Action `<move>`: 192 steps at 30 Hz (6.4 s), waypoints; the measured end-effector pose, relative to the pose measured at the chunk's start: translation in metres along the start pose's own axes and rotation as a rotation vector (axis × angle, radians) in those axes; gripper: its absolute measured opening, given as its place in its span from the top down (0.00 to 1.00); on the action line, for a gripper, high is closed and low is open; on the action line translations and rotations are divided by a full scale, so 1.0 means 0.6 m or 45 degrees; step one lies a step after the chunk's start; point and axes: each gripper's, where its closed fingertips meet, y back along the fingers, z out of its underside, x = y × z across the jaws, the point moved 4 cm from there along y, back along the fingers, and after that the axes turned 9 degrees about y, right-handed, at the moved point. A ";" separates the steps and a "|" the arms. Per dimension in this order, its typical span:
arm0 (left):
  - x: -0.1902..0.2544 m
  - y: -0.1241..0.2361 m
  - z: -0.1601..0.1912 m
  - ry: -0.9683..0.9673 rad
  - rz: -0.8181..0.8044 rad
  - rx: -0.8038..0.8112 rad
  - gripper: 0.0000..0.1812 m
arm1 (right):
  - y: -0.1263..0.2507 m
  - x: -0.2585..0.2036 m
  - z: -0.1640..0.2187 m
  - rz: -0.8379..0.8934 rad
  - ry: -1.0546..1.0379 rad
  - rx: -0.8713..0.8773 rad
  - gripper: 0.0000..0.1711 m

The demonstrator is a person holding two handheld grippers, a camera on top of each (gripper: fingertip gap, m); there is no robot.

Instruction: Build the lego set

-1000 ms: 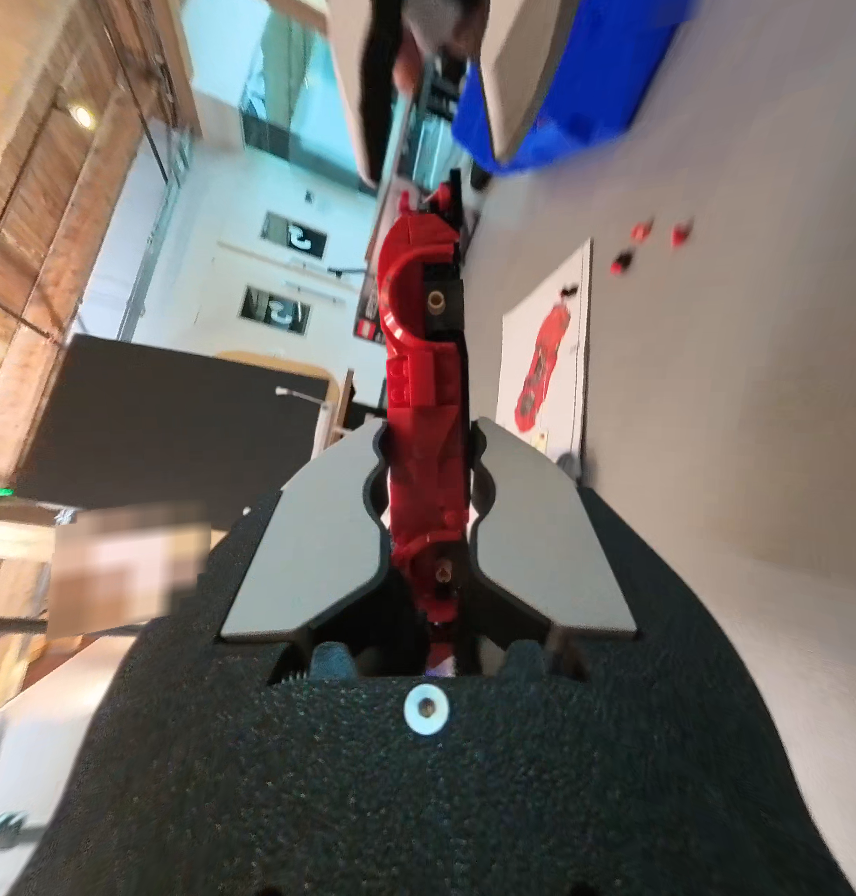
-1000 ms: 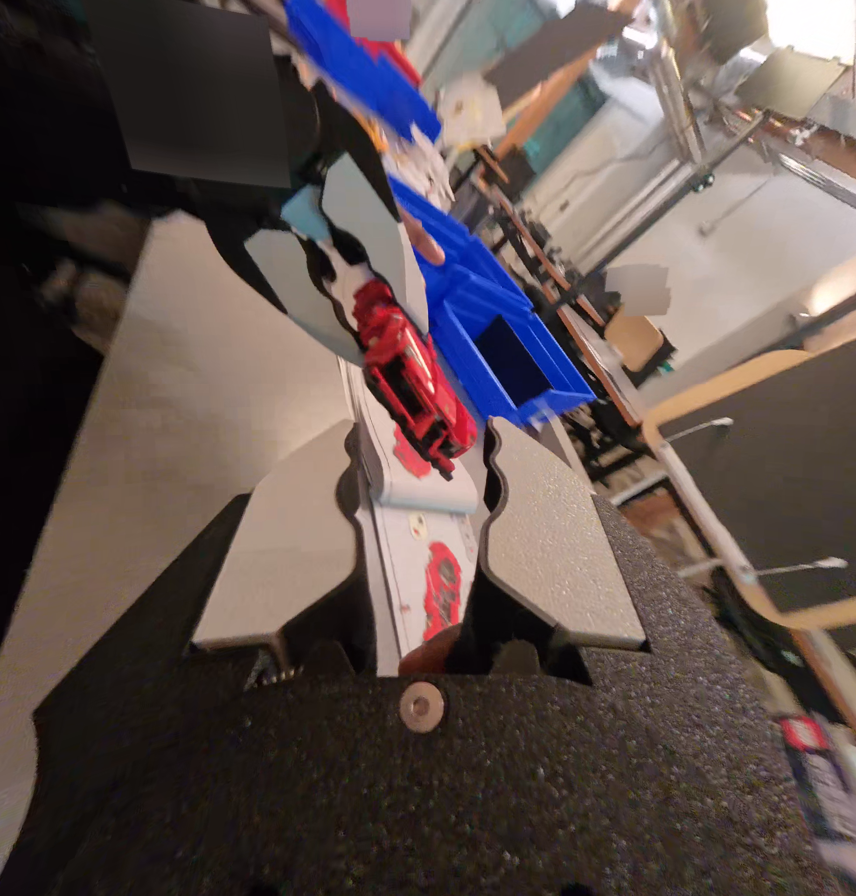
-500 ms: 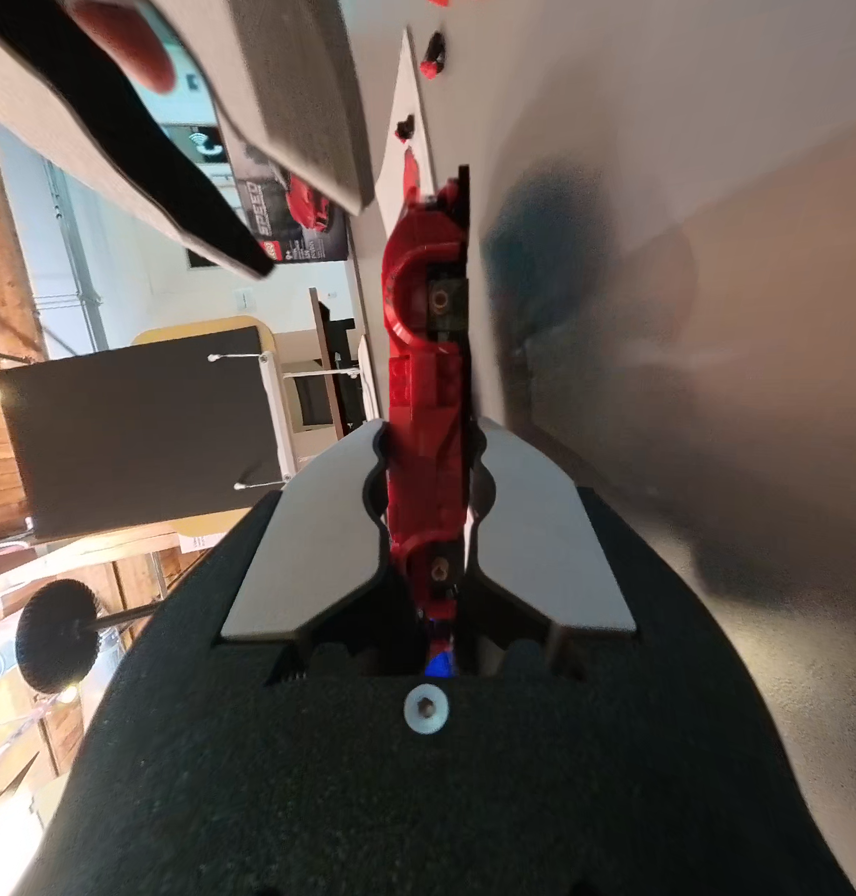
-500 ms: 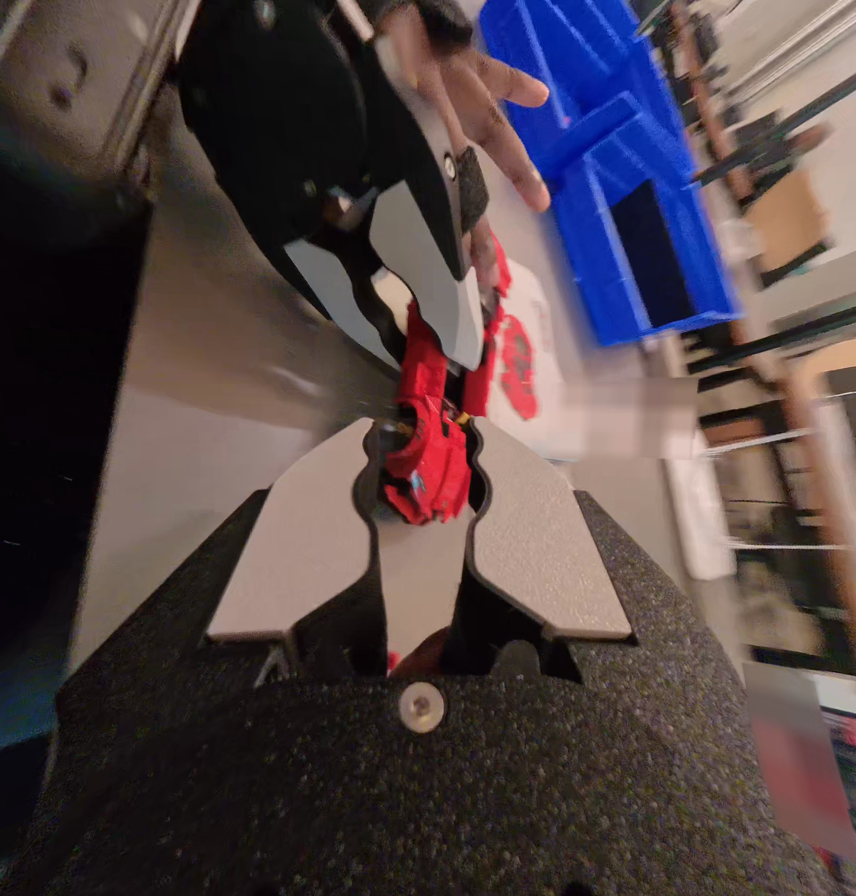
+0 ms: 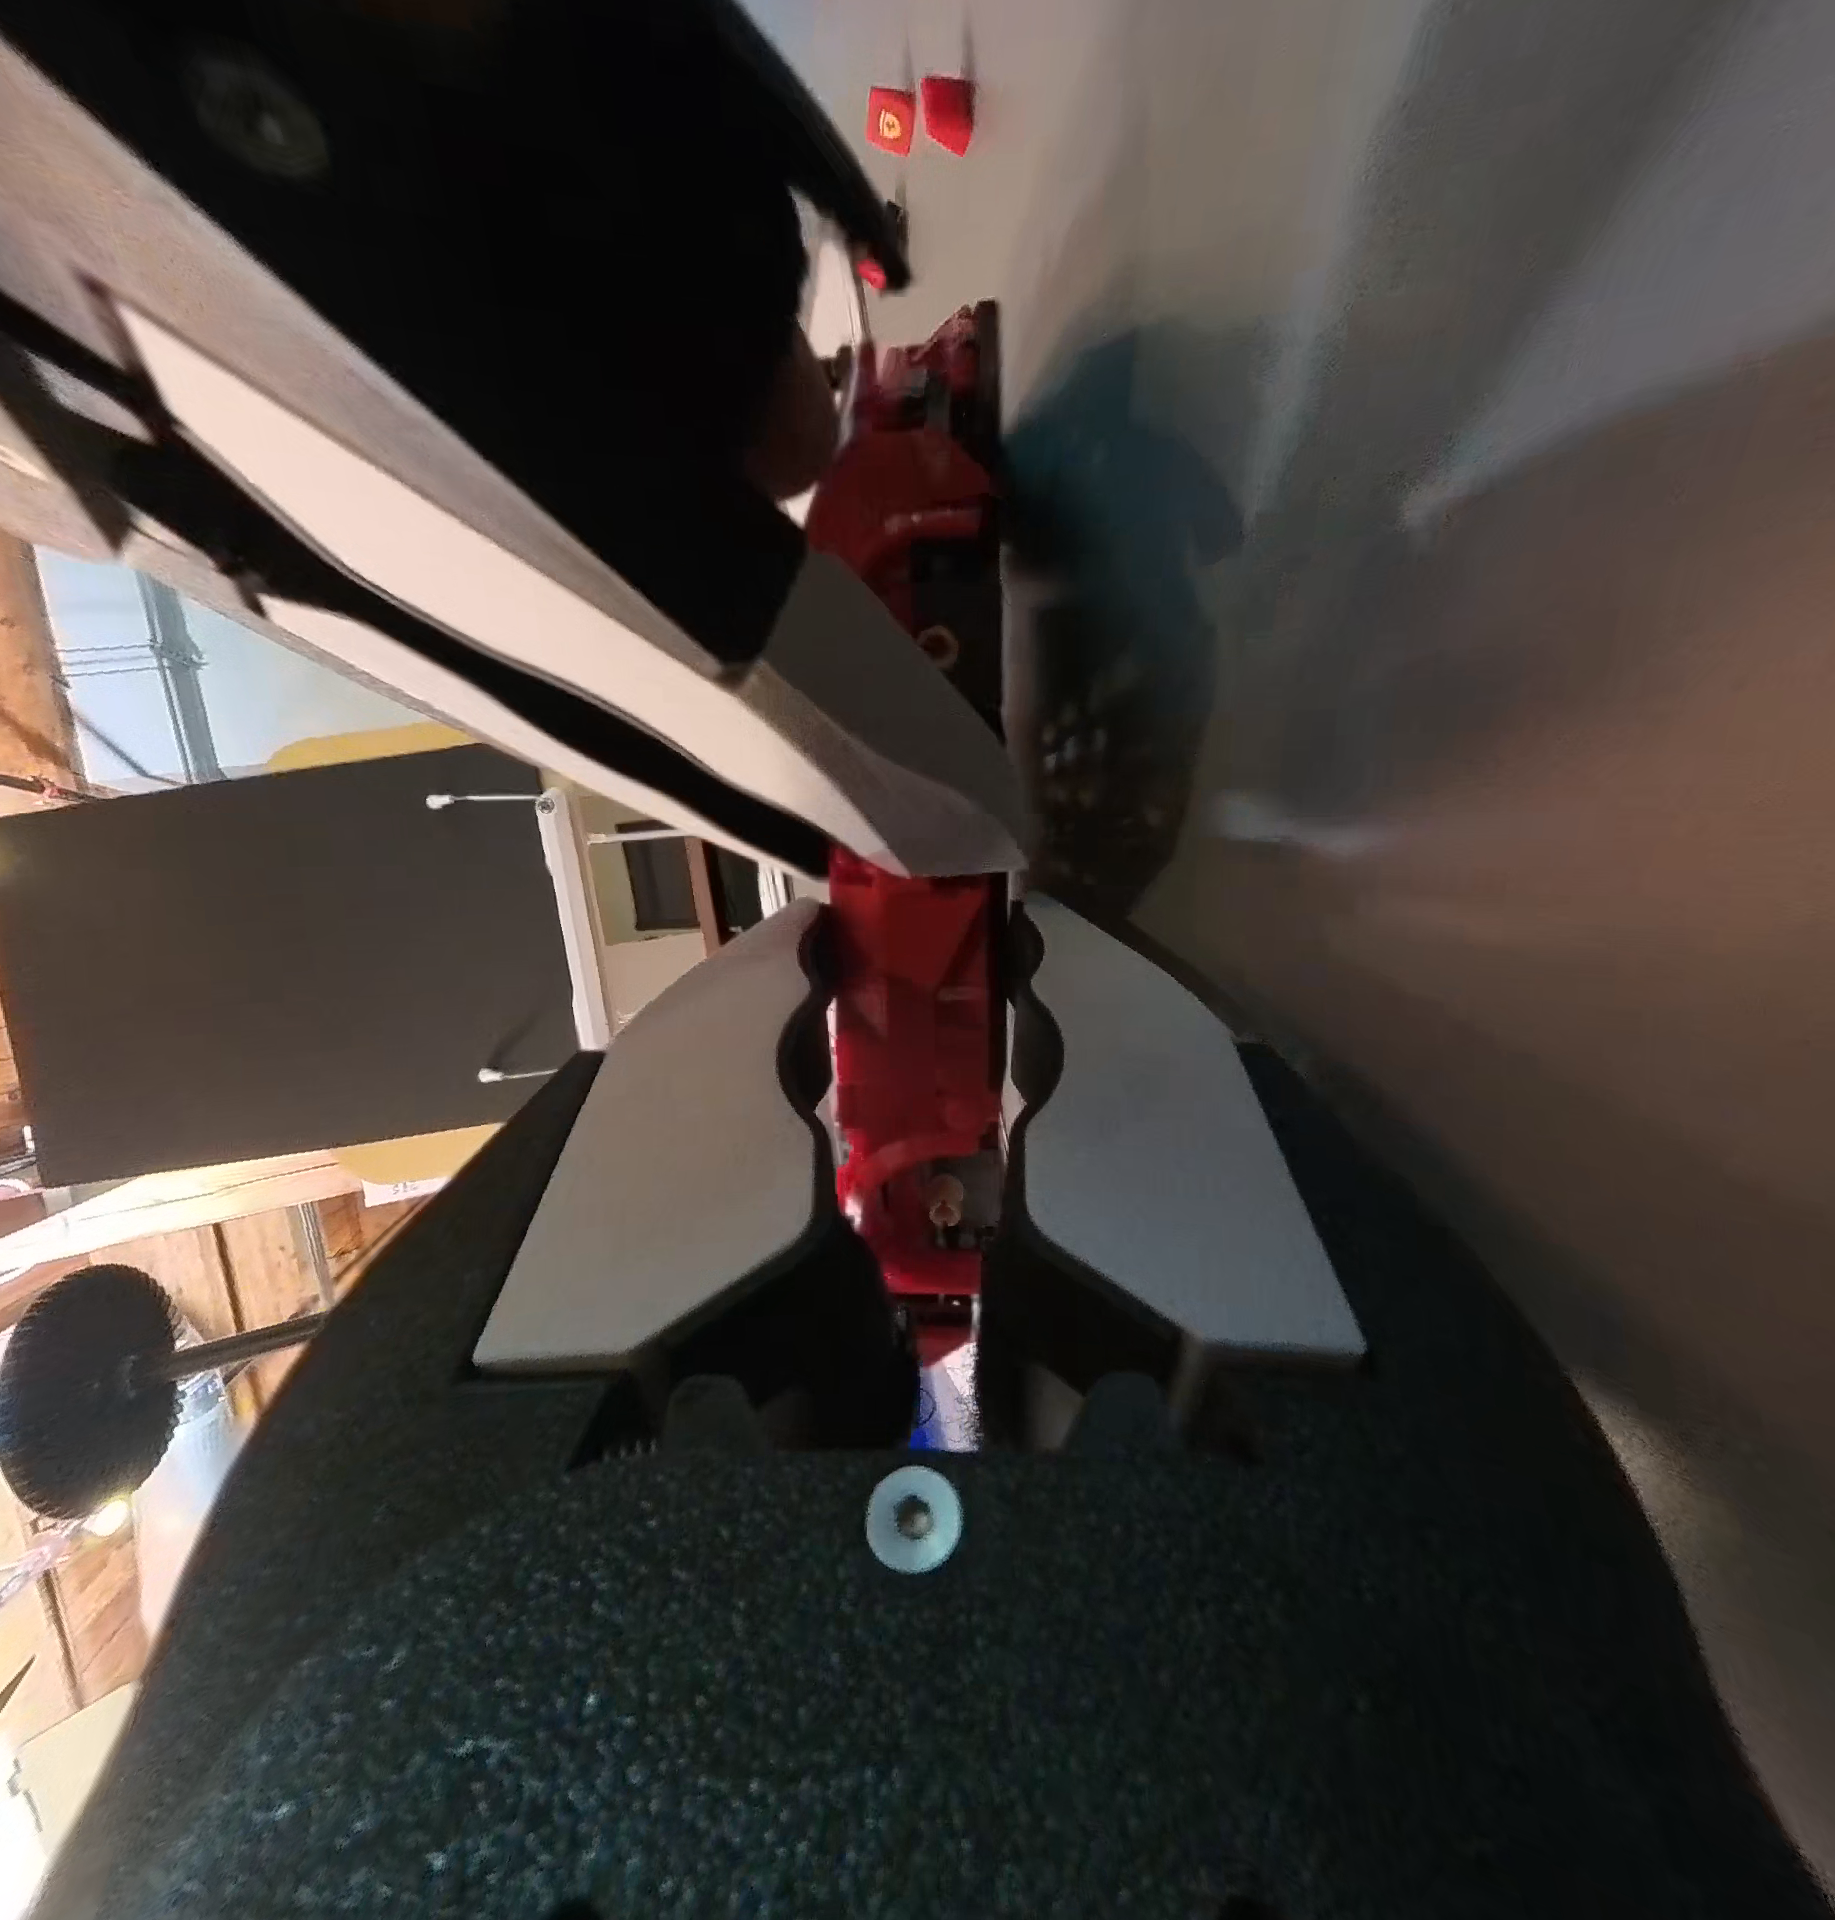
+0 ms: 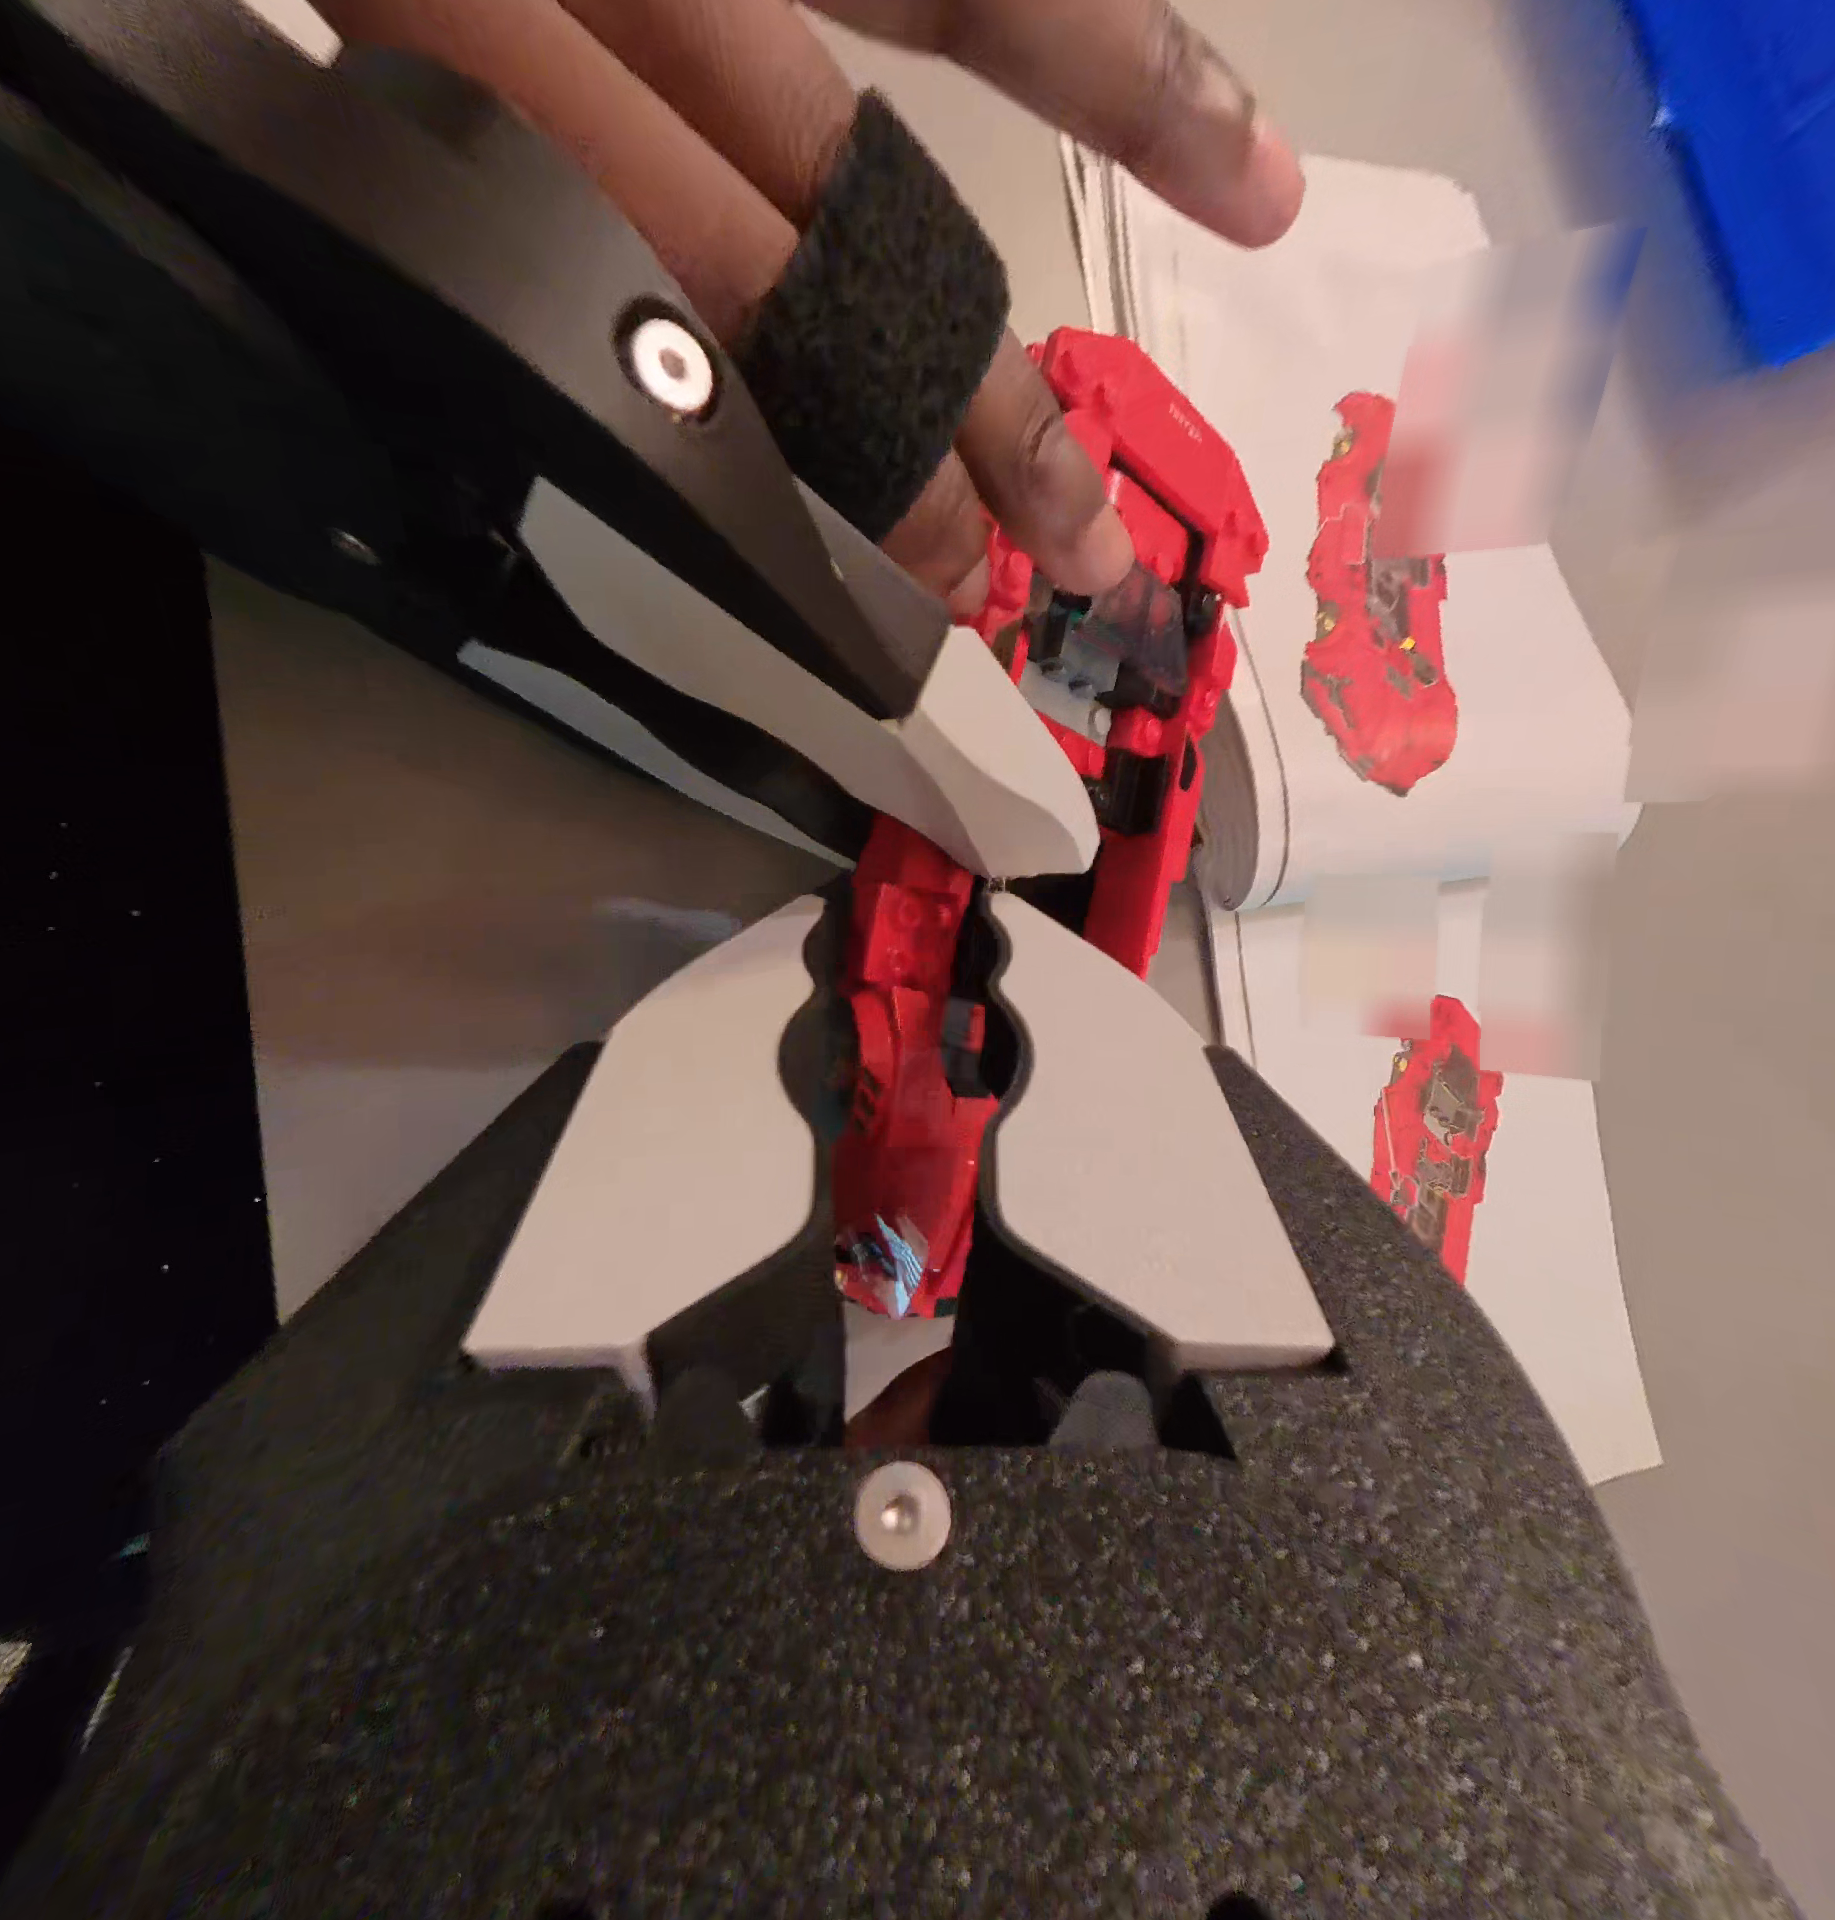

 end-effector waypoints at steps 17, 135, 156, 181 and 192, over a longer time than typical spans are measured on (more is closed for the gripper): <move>-0.032 0.141 0.074 1.012 0.213 0.291 0.62 | -0.013 -0.030 0.004 0.165 0.060 -0.086 0.88; -0.012 0.058 0.077 1.413 0.643 0.054 0.58 | 0.053 -0.052 0.116 0.371 -0.653 0.015 0.63; -0.062 0.101 -0.036 1.417 0.444 -0.008 1.00 | 0.151 -0.047 0.130 0.696 -0.811 -0.130 1.00; -0.042 0.074 -0.034 1.475 0.492 -0.148 0.35 | 0.144 -0.053 0.135 0.712 -0.940 -0.299 0.30; -0.113 -0.028 -0.085 1.250 0.583 -0.040 0.41 | 0.156 0.037 0.146 0.697 -0.891 -0.389 0.33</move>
